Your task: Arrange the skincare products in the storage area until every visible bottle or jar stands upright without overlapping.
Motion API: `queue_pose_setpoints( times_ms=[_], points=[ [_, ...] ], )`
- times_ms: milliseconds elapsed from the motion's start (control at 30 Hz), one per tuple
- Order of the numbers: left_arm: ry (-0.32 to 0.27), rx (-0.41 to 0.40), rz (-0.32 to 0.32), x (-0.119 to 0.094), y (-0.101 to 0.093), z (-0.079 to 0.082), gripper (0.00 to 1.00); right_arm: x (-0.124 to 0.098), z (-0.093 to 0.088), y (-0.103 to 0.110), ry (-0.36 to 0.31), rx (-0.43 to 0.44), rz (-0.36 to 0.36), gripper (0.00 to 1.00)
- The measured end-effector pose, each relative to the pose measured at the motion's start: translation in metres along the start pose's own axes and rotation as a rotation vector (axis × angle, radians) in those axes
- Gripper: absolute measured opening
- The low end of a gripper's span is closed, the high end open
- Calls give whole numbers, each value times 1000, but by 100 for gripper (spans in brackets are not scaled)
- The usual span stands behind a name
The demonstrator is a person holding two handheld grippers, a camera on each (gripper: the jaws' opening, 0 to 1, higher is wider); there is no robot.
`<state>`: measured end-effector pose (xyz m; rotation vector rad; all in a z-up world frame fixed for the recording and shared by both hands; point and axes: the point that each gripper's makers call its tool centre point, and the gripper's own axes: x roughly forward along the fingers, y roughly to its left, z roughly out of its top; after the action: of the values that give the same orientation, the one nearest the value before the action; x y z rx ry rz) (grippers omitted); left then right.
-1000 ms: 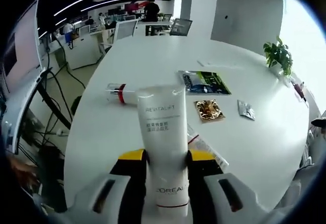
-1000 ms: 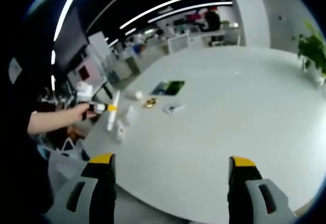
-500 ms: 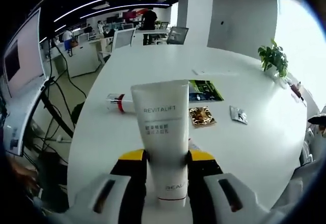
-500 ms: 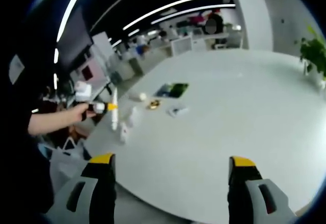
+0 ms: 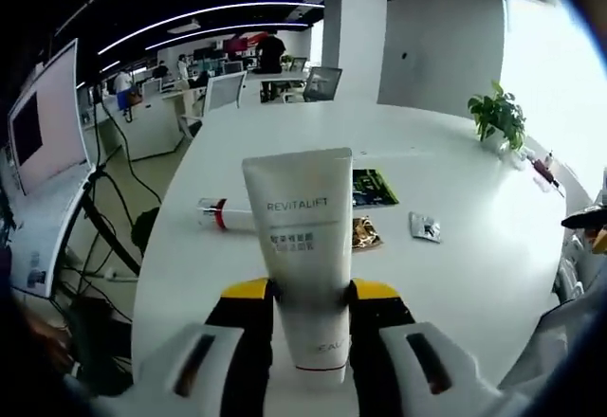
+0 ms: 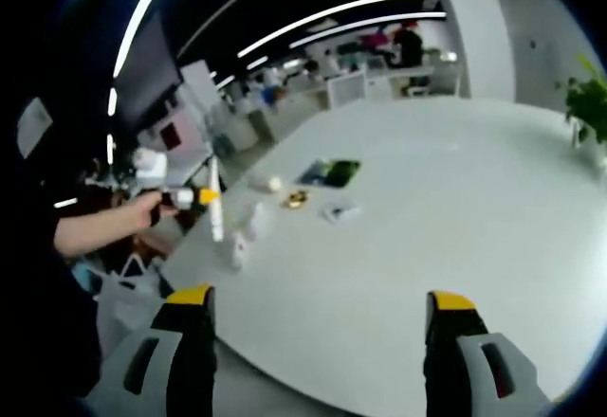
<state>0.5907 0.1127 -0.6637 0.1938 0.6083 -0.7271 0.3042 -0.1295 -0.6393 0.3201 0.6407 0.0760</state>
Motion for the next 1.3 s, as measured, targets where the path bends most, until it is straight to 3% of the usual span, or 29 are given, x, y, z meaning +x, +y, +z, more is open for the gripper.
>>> queue_pose_setpoints(
  times_ms=[467, 833, 1300],
  points=[
    [-75, 68, -54, -22, -35, 27, 30, 5, 7, 11, -13, -23, 31, 94],
    [-132, 79, -114, -40, -67, 49, 30, 11, 12, 33, -34, -19, 92, 92],
    [-158, 113, -175, -58, -107, 52, 30, 12, 15, 55, -72, 33, 162, 91]
  ],
)
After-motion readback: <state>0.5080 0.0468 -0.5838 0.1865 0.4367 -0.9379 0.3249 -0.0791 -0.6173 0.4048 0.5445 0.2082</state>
